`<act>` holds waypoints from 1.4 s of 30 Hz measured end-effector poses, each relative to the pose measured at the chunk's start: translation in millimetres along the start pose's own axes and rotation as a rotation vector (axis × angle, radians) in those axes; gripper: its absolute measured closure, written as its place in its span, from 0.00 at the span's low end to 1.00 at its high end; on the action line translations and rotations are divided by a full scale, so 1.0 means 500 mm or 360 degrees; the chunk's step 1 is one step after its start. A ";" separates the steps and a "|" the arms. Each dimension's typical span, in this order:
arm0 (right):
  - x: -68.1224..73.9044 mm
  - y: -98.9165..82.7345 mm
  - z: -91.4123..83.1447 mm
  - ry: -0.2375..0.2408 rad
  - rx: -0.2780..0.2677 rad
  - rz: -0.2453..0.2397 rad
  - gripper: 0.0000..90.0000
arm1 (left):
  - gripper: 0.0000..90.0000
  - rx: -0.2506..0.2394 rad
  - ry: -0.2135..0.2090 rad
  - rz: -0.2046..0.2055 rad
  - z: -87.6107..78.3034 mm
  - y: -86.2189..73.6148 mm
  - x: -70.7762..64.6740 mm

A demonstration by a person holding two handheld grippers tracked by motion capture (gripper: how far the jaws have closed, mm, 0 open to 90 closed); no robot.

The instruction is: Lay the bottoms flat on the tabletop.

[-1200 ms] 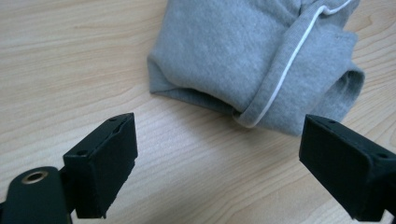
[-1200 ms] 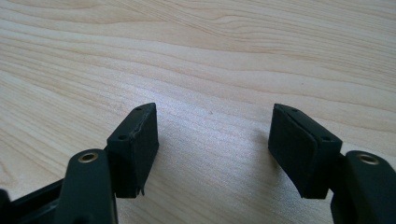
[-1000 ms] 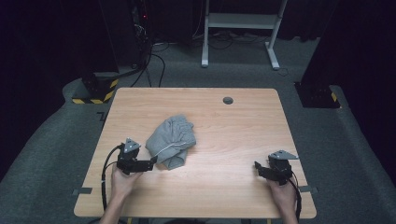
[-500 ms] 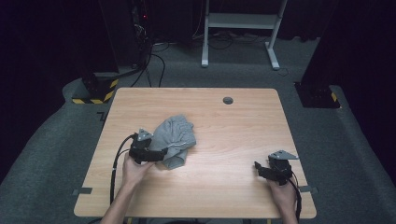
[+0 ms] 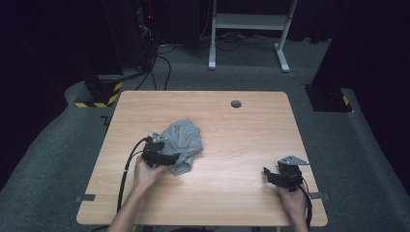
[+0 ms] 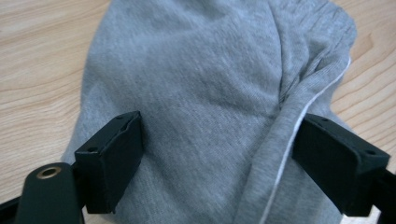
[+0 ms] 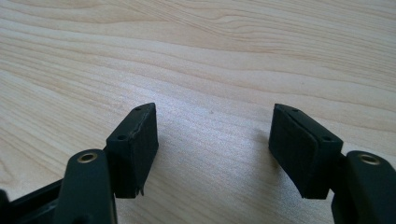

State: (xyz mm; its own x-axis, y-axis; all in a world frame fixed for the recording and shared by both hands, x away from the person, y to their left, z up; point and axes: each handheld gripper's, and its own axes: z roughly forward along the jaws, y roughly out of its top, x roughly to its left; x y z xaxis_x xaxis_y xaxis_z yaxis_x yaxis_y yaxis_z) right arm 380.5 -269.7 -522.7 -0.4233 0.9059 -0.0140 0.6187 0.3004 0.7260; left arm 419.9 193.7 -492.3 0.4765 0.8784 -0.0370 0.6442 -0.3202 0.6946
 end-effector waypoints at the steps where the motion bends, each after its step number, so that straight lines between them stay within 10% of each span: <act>1: 0.000 0.000 0.000 0.0000 0.0000 0.0000 0.36 | 0.18 0.0008 0.0002 -0.0001 0.003 -0.001 -0.002; 18: 0.000 0.000 0.000 0.0000 0.0000 0.0000 0.36 | 0.21 0.0077 0.0056 0.0149 0.034 -0.015 -0.031; 42: 0.000 0.000 0.000 0.0000 0.0000 0.0000 0.36 | 0.22 0.0068 -0.0053 0.0248 0.037 -0.013 -0.097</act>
State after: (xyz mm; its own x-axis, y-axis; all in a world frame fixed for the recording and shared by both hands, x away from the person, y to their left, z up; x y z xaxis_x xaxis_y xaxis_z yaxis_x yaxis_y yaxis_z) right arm 380.4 -269.7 -522.7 -0.4230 0.9060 -0.0139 0.6189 0.3001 0.7259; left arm 403.5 146.5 -508.4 0.5917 0.8049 0.0443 0.5856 -0.4669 0.6626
